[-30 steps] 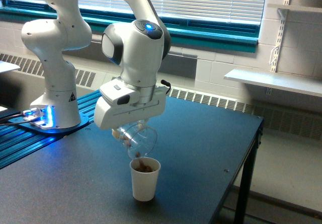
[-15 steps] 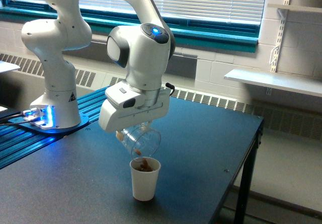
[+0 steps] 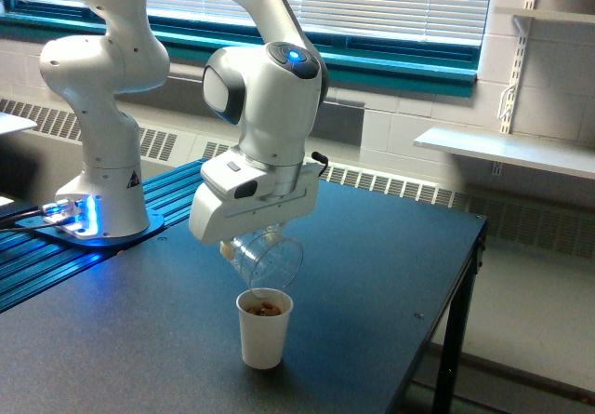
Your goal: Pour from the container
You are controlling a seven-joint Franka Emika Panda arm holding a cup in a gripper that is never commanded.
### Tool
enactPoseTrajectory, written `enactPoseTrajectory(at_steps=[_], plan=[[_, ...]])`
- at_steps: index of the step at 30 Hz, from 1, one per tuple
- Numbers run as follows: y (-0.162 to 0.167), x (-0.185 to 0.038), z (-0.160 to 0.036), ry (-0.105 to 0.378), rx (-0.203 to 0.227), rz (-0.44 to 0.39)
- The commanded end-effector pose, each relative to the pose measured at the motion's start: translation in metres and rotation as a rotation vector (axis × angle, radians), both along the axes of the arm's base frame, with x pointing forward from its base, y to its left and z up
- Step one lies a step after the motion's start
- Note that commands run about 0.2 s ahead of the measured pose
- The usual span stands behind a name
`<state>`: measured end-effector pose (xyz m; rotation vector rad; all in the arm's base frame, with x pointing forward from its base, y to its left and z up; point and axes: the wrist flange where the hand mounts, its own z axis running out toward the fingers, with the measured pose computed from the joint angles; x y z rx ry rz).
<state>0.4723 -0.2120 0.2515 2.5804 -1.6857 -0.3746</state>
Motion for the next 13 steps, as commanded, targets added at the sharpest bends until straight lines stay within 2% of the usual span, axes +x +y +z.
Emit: enactPoseTrajectory(at_steps=[1,13], plan=[[0.0040,0.0027,0.0070,-0.007,0.002,0.013],[0.0042,-0.0017,0.0116,-0.021,-0.016,0.018]])
